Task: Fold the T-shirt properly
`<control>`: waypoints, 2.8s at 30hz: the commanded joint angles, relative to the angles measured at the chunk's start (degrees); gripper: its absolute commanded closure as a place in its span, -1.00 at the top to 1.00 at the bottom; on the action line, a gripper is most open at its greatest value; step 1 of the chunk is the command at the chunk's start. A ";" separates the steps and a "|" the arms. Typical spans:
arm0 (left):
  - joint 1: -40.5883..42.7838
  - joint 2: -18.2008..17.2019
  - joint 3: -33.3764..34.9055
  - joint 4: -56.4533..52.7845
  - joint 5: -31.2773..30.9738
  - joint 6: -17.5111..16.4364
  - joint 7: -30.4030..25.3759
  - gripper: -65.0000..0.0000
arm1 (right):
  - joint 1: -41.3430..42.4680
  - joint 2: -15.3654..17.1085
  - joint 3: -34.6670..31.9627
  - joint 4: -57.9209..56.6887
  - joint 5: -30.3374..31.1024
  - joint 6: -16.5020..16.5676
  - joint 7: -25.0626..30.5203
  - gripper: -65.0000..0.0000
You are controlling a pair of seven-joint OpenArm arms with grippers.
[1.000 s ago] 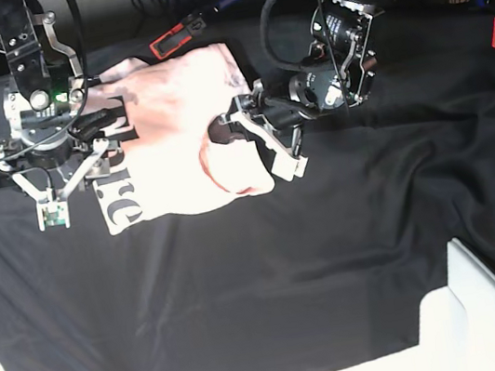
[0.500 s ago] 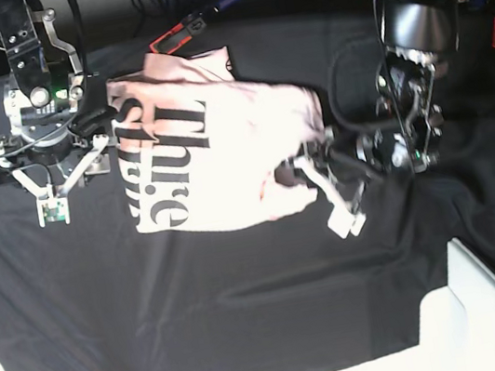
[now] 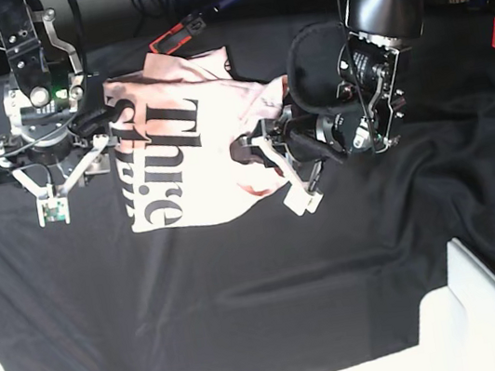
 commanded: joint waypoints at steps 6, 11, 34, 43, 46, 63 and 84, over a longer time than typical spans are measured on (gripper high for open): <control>-0.88 -2.56 -0.41 2.27 -1.49 -0.58 -0.18 -1.00 | -0.90 -0.41 -0.09 1.21 -0.51 7.44 1.10 0.48; -0.88 -6.08 -0.50 2.27 -1.49 -0.58 -0.18 -0.40 | -0.73 -1.47 0.00 1.21 -0.95 13.16 0.84 0.48; 2.98 -18.30 -15.71 2.27 -1.49 -0.58 -0.09 0.13 | 2.61 -1.21 -12.49 0.95 -0.86 13.42 -2.15 0.62; 6.85 -19.00 -21.60 2.27 -1.49 -0.58 -0.26 0.13 | 5.25 -1.65 -12.57 -6.17 -0.60 13.42 -1.09 0.58; 7.29 -19.18 -22.04 2.27 -1.49 -0.58 -0.26 0.13 | 5.60 -1.56 -12.49 -6.88 -0.60 13.42 -0.57 0.42; 7.56 -19.44 -22.22 2.01 -1.49 -0.58 -0.26 0.13 | 5.60 -1.65 -12.14 -10.13 -0.60 13.51 -0.48 0.02; 7.64 -19.44 -22.22 1.83 -1.49 -0.58 -0.26 0.13 | 5.25 -4.11 -5.89 -15.14 -0.60 17.91 1.63 -0.25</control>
